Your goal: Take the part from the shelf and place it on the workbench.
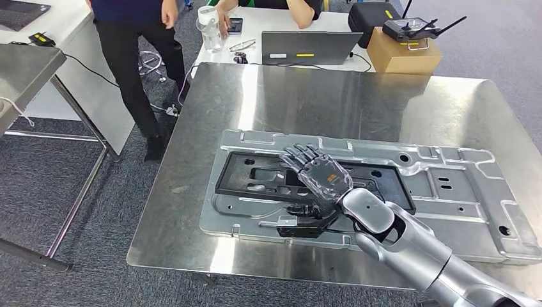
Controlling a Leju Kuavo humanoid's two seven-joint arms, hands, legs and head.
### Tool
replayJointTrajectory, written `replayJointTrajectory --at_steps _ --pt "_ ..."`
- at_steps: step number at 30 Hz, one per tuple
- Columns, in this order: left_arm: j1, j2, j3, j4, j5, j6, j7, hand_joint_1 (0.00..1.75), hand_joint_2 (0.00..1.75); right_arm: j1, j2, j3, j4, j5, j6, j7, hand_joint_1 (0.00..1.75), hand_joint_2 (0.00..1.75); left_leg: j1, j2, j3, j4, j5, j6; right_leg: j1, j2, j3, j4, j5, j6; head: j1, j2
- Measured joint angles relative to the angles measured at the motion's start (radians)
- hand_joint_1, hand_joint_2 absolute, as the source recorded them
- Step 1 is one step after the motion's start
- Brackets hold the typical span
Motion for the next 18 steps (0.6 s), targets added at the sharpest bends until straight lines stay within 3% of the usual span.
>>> replayJointTrajectory --at_steps 12,16,18 --pt "0.000 -0.006 0.006 -0.001 0.000 -0.001 0.000 0.00 0.00 0.001 -0.008 -0.016 -0.107 -0.005 -0.011 0.000 0.00 0.00 0.000 0.000 0.001 0.000 0.000 0.000 0.000 0.000 0.001 0.000 0.000 0.000 0.000 0.000" --pt "0.001 -0.009 0.006 -0.010 0.000 -0.012 0.001 0.00 0.00 0.012 -0.013 -0.029 -0.160 -0.018 -0.056 -0.007 0.00 0.00 -0.002 0.002 0.003 -0.003 0.007 0.018 -0.006 0.001 0.004 -0.006 0.005 0.018 0.000 0.000" --pt "0.002 -0.015 0.006 -0.020 0.000 -0.019 0.002 0.00 0.00 0.020 -0.022 -0.042 -0.212 -0.022 -0.066 -0.007 0.00 0.00 0.006 0.006 0.008 -0.021 0.018 0.024 -0.005 0.001 -0.008 0.029 -0.027 0.023 0.000 0.000"
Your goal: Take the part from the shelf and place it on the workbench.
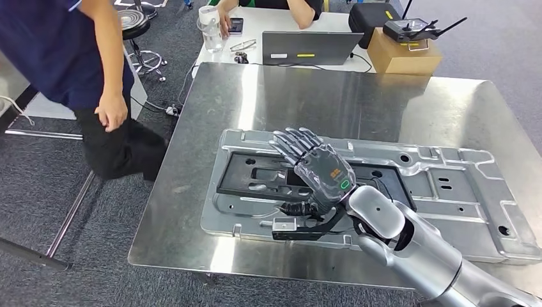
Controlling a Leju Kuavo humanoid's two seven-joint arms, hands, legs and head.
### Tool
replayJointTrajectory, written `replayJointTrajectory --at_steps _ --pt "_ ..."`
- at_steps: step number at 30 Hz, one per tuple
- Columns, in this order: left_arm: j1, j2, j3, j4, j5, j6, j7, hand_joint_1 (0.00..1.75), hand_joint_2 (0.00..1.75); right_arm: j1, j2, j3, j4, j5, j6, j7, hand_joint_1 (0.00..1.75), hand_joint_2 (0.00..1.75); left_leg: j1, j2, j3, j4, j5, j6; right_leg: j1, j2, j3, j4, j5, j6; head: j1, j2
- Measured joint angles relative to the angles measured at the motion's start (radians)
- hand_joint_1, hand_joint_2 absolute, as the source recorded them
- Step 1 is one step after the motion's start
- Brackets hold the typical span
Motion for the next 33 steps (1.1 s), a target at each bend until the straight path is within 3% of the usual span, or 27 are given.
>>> replayJointTrajectory --at_steps 3,4,5,6,8,10,12,14,16,18,19,20,21,24,25,26,29,30,31,33 --pt "0.000 -0.009 0.000 -0.013 0.000 -0.006 0.001 0.00 0.00 0.020 -0.008 -0.009 -0.061 0.000 -0.001 -0.002 0.00 0.00 0.003 0.004 -0.004 -0.006 0.007 0.003 -0.006 0.000 -0.073 0.180 -0.107 0.007 0.000 0.000" --pt "0.001 -0.012 0.001 -0.017 0.000 -0.007 0.002 0.00 0.00 0.029 -0.010 -0.009 -0.075 0.001 -0.001 -0.002 0.00 0.00 0.003 0.005 -0.008 -0.004 0.009 0.002 -0.009 0.000 -0.091 0.230 -0.126 0.010 0.000 0.000" --pt "0.001 -0.014 0.002 -0.020 0.000 -0.008 0.002 0.00 0.00 0.035 -0.012 -0.009 -0.087 0.003 0.000 -0.003 0.00 0.00 0.004 0.005 -0.011 -0.002 0.010 0.000 -0.013 0.000 -0.094 0.244 -0.124 0.013 0.000 0.000" --pt "0.002 -0.016 0.004 -0.023 0.000 -0.011 0.002 0.00 0.00 0.039 -0.012 -0.009 -0.099 0.007 0.002 -0.003 0.00 0.00 0.005 0.005 -0.016 0.002 0.012 -0.003 -0.017 -0.001 -0.077 0.219 -0.104 0.016 0.000 0.000" --pt "0.001 -0.019 0.012 -0.035 0.002 -0.023 0.003 0.00 0.00 0.039 0.000 -0.007 -0.116 0.022 0.012 0.000 0.00 0.00 0.008 0.004 -0.026 0.014 0.015 -0.013 -0.024 0.000 -0.004 0.089 -0.047 0.020 0.000 0.000" --pt "0.001 -0.028 0.027 -0.067 0.010 -0.057 0.006 0.00 0.00 0.033 0.038 0.002 -0.123 0.042 0.032 0.014 0.00 0.00 0.006 0.003 -0.036 0.026 0.017 -0.028 -0.022 0.007 0.040 -0.001 -0.017 0.014 0.000 0.000" --pt "0.001 -0.048 0.041 -0.118 0.017 -0.105 0.014 0.00 0.00 0.022 0.092 0.019 -0.120 0.057 0.052 0.034 0.00 0.00 0.005 0.004 -0.041 0.026 0.026 -0.046 -0.015 0.012 0.034 -0.007 -0.007 0.000 0.000 0.000" --pt "0.003 -0.074 0.050 -0.172 0.013 -0.139 0.021 0.00 0.00 0.008 0.140 0.036 -0.113 0.062 0.062 0.048 0.00 0.00 0.009 0.003 -0.051 0.030 0.024 -0.059 -0.017 0.009 0.020 -0.006 0.008 -0.018 0.000 0.000" --pt "0.004 -0.095 0.053 -0.211 0.004 -0.150 0.022 0.00 0.00 -0.001 0.170 0.047 -0.109 0.063 0.066 0.055 0.00 0.00 0.013 0.002 -0.080 0.094 -0.037 -0.068 -0.020 0.001 0.001 -0.008 0.027 -0.035 -0.001 0.000" --pt "0.006 -0.104 0.055 -0.232 0.000 -0.143 0.018 0.00 0.00 -0.004 0.182 0.050 -0.106 0.064 0.068 0.057 0.00 0.00 0.014 0.002 -0.122 0.228 -0.133 -0.074 -0.016 -0.006 -0.023 -0.007 0.044 -0.043 -0.002 0.000" --pt "0.007 -0.106 0.056 -0.239 0.000 -0.139 0.017 0.00 0.00 -0.002 0.184 0.051 -0.104 0.064 0.069 0.058 0.00 0.00 0.014 0.002 -0.133 0.285 -0.165 -0.075 -0.013 -0.008 -0.036 -0.006 0.053 -0.043 -0.002 0.000" --pt "0.007 -0.107 0.056 -0.245 0.000 -0.136 0.015 0.00 0.00 -0.001 0.184 0.052 -0.102 0.064 0.069 0.059 0.00 0.00 0.014 0.002 -0.127 0.311 -0.180 -0.075 -0.011 -0.010 -0.049 -0.005 0.062 -0.043 -0.002 0.000" --pt "0.008 -0.107 0.056 -0.250 0.000 -0.134 0.014 0.00 0.00 0.000 0.185 0.053 -0.101 0.064 0.068 0.060 0.00 0.00 0.014 0.002 -0.099 0.295 -0.177 -0.073 -0.009 -0.011 -0.061 -0.004 0.070 -0.042 -0.002 0.000" --pt "0.006 -0.109 0.056 -0.262 0.000 -0.131 0.012 0.00 0.00 0.000 0.186 0.054 -0.101 0.064 0.067 0.060 0.00 0.00 0.011 0.001 0.059 0.087 -0.131 -0.058 -0.006 -0.010 -0.084 0.001 0.092 -0.033 -0.002 0.000" --pt "0.005 -0.109 0.056 -0.265 0.000 -0.130 0.012 0.00 0.00 0.000 0.188 0.055 -0.101 0.064 0.066 0.061 0.00 0.00 0.008 0.001 0.091 0.037 -0.123 -0.053 -0.006 -0.010 -0.086 0.001 0.099 -0.027 -0.002 0.000" --pt "0.005 -0.111 0.056 -0.267 0.000 -0.130 0.011 0.00 0.00 -0.001 0.189 0.055 -0.101 0.064 0.065 0.061 0.00 0.00 0.004 0.000 0.104 0.014 -0.119 -0.047 -0.006 -0.010 -0.087 0.001 0.106 -0.021 -0.001 0.000" --pt "0.007 -0.114 0.056 -0.272 0.000 -0.127 0.007 0.00 0.00 0.000 0.190 0.057 -0.100 0.064 0.063 0.060 0.00 0.00 0.002 0.002 0.091 0.010 -0.092 -0.028 -0.009 -0.009 -0.092 -0.004 0.117 0.000 -0.001 0.000" --pt "0.007 -0.115 0.056 -0.272 0.000 -0.126 0.006 0.00 0.00 0.002 0.190 0.058 -0.099 0.065 0.062 0.060 0.00 0.00 0.003 0.005 0.084 0.007 -0.080 -0.018 -0.009 -0.007 -0.100 0.010 0.096 0.005 -0.001 0.000" --pt "0.008 -0.116 0.056 -0.272 0.000 -0.124 0.004 0.00 0.00 0.004 0.189 0.058 -0.099 0.065 0.061 0.060 0.00 0.00 0.005 0.009 0.073 0.005 -0.067 -0.010 -0.009 -0.006 -0.114 0.042 0.057 0.008 -0.001 0.000" --pt "0.008 -0.116 0.056 -0.272 0.000 -0.121 0.001 0.00 0.00 0.013 0.184 0.058 -0.099 0.068 0.057 0.061 0.00 0.00 0.003 0.013 0.045 0.006 -0.045 0.000 -0.010 -0.005 -0.149 0.158 -0.045 0.012 0.000 0.000"
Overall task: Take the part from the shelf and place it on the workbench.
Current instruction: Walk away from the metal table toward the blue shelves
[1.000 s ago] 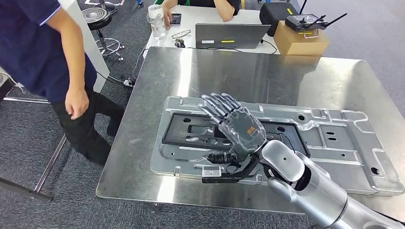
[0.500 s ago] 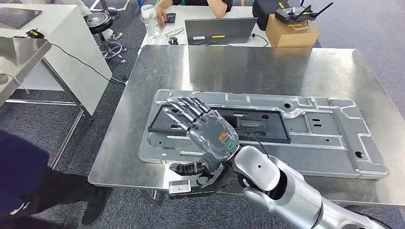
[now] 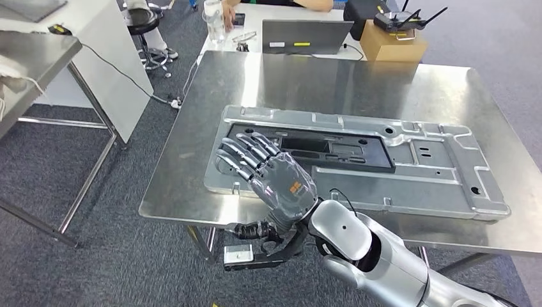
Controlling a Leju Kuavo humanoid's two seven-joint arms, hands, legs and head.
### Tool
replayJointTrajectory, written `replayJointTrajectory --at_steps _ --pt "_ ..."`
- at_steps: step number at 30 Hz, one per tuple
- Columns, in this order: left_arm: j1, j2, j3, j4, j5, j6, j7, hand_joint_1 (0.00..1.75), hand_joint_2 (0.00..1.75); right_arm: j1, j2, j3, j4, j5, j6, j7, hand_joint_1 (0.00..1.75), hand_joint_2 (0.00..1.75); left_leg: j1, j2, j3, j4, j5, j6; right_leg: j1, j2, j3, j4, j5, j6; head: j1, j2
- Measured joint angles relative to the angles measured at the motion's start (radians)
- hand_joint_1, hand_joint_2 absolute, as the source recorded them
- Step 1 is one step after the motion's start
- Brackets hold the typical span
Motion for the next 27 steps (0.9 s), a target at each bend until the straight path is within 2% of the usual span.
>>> replayJointTrajectory --at_steps 1,2,3,4,5,7,8,9,11,12,13,14,15,16,17,18,19,20,21,22,23,24,25,26,27 --pt "0.001 0.000 0.000 0.000 0.000 0.002 -0.001 0.00 0.00 0.007 -0.005 0.000 0.000 0.001 -0.003 0.001 0.00 0.00 -0.002 0.000 -0.016 0.002 0.011 0.001 0.000 0.000 -0.011 0.061 -0.033 0.002 0.000 0.000" --pt "0.001 0.000 -0.001 0.000 0.000 0.005 -0.001 0.00 0.00 0.015 -0.012 0.000 0.000 0.002 -0.006 0.001 0.00 0.00 -0.004 0.000 -0.032 0.004 0.021 0.001 0.000 0.000 -0.011 0.102 -0.043 0.003 0.000 0.000" --pt "0.002 0.000 -0.002 0.001 0.000 0.008 -0.001 0.00 0.00 0.022 -0.019 0.000 -0.001 0.002 -0.011 0.002 0.00 0.00 -0.006 0.000 -0.048 0.006 0.031 0.000 0.001 0.000 0.006 0.111 -0.032 0.001 0.000 0.000" --pt "0.002 0.000 -0.003 0.002 0.000 0.011 0.000 0.00 0.00 0.028 -0.026 0.000 -0.002 0.003 -0.016 0.002 0.00 0.00 -0.008 0.000 -0.062 0.010 0.040 0.000 0.003 0.000 0.043 0.081 -0.007 -0.002 0.000 0.000" --pt "0.002 0.000 -0.003 0.002 0.000 0.013 0.000 0.00 0.00 0.032 -0.033 0.000 -0.004 0.003 -0.019 0.002 0.00 0.00 -0.010 0.000 -0.074 0.013 0.047 -0.001 0.005 0.000 0.095 0.022 0.016 -0.010 0.000 0.000" --pt "0.002 0.000 -0.004 0.004 0.000 0.014 0.001 0.00 0.00 0.035 -0.040 -0.001 -0.009 0.004 -0.024 0.002 0.00 0.00 -0.013 0.001 -0.089 0.018 0.062 -0.008 0.013 -0.002 0.199 -0.119 0.020 -0.028 0.000 0.000" --pt "0.002 0.000 -0.004 0.005 0.000 0.015 0.001 0.00 0.00 0.035 -0.041 -0.002 -0.011 0.005 -0.025 0.002 0.00 0.00 -0.012 0.001 -0.090 0.018 0.069 -0.013 0.018 -0.003 0.228 -0.165 0.014 -0.035 0.000 0.000" --pt "0.002 0.000 -0.004 0.006 0.000 0.015 0.002 0.00 0.00 0.035 -0.042 -0.002 -0.013 0.007 -0.027 0.002 0.00 0.00 -0.010 0.003 -0.091 0.016 0.077 -0.020 0.022 -0.004 0.239 -0.188 0.010 -0.039 -0.001 0.000" --pt "0.001 0.001 -0.004 0.005 0.000 0.015 0.003 0.00 0.00 0.035 -0.041 -0.003 -0.015 0.010 -0.029 0.002 0.00 0.00 -0.008 0.003 -0.094 0.011 0.090 -0.032 0.022 -0.007 0.229 -0.201 0.032 -0.045 0.000 0.000" --pt "0.001 0.001 -0.002 0.005 0.000 0.014 0.005 0.00 0.00 0.036 -0.040 -0.003 -0.015 0.011 -0.029 0.002 0.00 0.00 -0.008 0.001 -0.101 0.018 0.076 -0.037 0.018 -0.008 0.220 -0.209 0.046 -0.052 0.000 0.000" --pt "0.001 0.001 0.000 0.005 0.000 0.014 0.007 0.00 0.00 0.037 -0.038 -0.002 -0.014 0.011 -0.028 0.002 0.00 0.00 -0.008 -0.001 -0.112 0.040 0.042 -0.043 0.013 -0.010 0.207 -0.216 0.063 -0.057 0.000 0.000" --pt "0.001 0.001 0.002 0.005 0.000 0.013 0.010 0.00 0.00 0.038 -0.036 -0.002 -0.014 0.012 -0.028 0.002 0.00 0.00 -0.005 -0.003 -0.125 0.084 -0.010 -0.048 0.008 -0.011 0.192 -0.221 0.079 -0.061 -0.001 0.000" --pt "0.002 0.001 0.003 0.005 0.000 0.013 0.012 0.00 0.00 0.041 -0.034 -0.002 -0.014 0.012 -0.028 0.002 0.00 0.00 -0.002 -0.004 -0.139 0.142 -0.067 -0.054 0.007 -0.010 0.175 -0.222 0.093 -0.063 -0.001 0.000" --pt "0.002 0.002 0.004 0.005 0.000 0.013 0.014 0.00 0.00 0.045 -0.034 -0.002 -0.014 0.012 -0.029 0.002 0.00 0.00 0.002 -0.004 -0.148 0.205 -0.108 -0.060 0.006 -0.011 0.158 -0.221 0.105 -0.061 -0.001 0.000" --pt "0.002 0.003 0.004 0.005 0.000 0.014 0.015 0.00 0.00 0.051 -0.037 -0.003 -0.014 0.012 -0.031 0.003 0.00 0.00 0.005 -0.004 -0.151 0.259 -0.123 -0.065 0.005 -0.012 0.140 -0.218 0.118 -0.058 -0.001 0.000" --pt "0.002 0.003 0.004 0.005 0.000 0.015 0.015 0.00 0.00 0.058 -0.043 -0.003 -0.014 0.012 -0.035 0.003 0.00 0.00 0.008 -0.004 -0.142 0.289 -0.111 -0.070 0.003 -0.013 0.122 -0.214 0.129 -0.053 -0.001 0.000" --pt "0.002 0.003 0.003 0.005 0.000 0.017 0.016 0.00 0.00 0.065 -0.051 -0.003 -0.014 0.012 -0.039 0.004 0.00 0.00 0.012 -0.003 -0.119 0.289 -0.083 -0.075 0.000 -0.015 0.104 -0.207 0.139 -0.048 -0.001 0.000" --pt "0.002 0.004 0.002 0.005 0.000 0.021 0.016 0.00 0.00 0.071 -0.061 -0.005 -0.016 0.010 -0.044 0.005 0.00 0.00 0.016 -0.004 -0.078 0.254 -0.053 -0.079 -0.003 -0.015 0.085 -0.199 0.148 -0.042 -0.002 0.000" --pt "0.001 0.004 0.000 0.007 0.000 0.026 0.017 0.00 0.00 0.078 -0.072 -0.009 -0.019 0.009 -0.049 0.004 0.00 0.00 0.021 -0.005 -0.022 0.189 -0.046 -0.084 -0.004 -0.015 0.068 -0.188 0.155 -0.035 -0.002 0.000" --pt "0.001 0.005 -0.004 0.009 0.000 0.033 0.016 0.00 0.00 0.085 -0.084 -0.015 -0.025 0.005 -0.054 0.004 0.00 0.00 0.021 -0.009 0.034 0.113 -0.057 -0.084 -0.005 -0.015 0.056 -0.177 0.161 -0.028 -0.002 0.000" --pt "0.001 0.006 -0.008 0.012 0.000 0.041 0.016 0.00 0.00 0.094 -0.098 -0.023 -0.031 0.002 -0.060 0.002 0.00 0.00 0.020 -0.012 0.076 0.053 -0.076 -0.080 -0.004 -0.015 0.049 -0.169 0.168 -0.020 -0.002 0.000" --pt "0.001 0.008 -0.011 0.016 0.000 0.048 0.015 0.00 0.00 0.103 -0.111 -0.033 -0.036 -0.002 -0.066 -0.001 0.00 0.00 0.018 -0.015 0.099 0.016 -0.096 -0.072 -0.002 -0.015 0.046 -0.166 0.175 -0.014 -0.002 0.000" --pt "0.001 0.009 -0.014 0.020 0.000 0.054 0.014 0.00 0.00 0.112 -0.124 -0.042 -0.039 -0.004 -0.070 -0.005 0.00 0.00 0.015 -0.016 0.103 0.004 -0.099 -0.061 -0.002 -0.015 0.046 -0.166 0.184 -0.008 -0.001 0.000" --pt "0.001 0.011 -0.014 0.025 0.000 0.058 0.014 0.00 0.00 0.123 -0.136 -0.049 -0.040 -0.006 -0.072 -0.007 0.00 0.00 0.014 -0.014 0.095 0.008 -0.092 -0.048 -0.004 -0.014 0.045 -0.169 0.192 -0.002 -0.001 0.000" --pt "0.001 0.011 -0.015 0.028 0.000 0.060 0.013 0.00 0.00 0.132 -0.147 -0.053 -0.041 -0.006 -0.074 -0.009 0.00 0.00 0.014 -0.010 0.086 0.008 -0.082 -0.038 -0.007 -0.013 0.041 -0.167 0.189 0.003 -0.001 0.000"
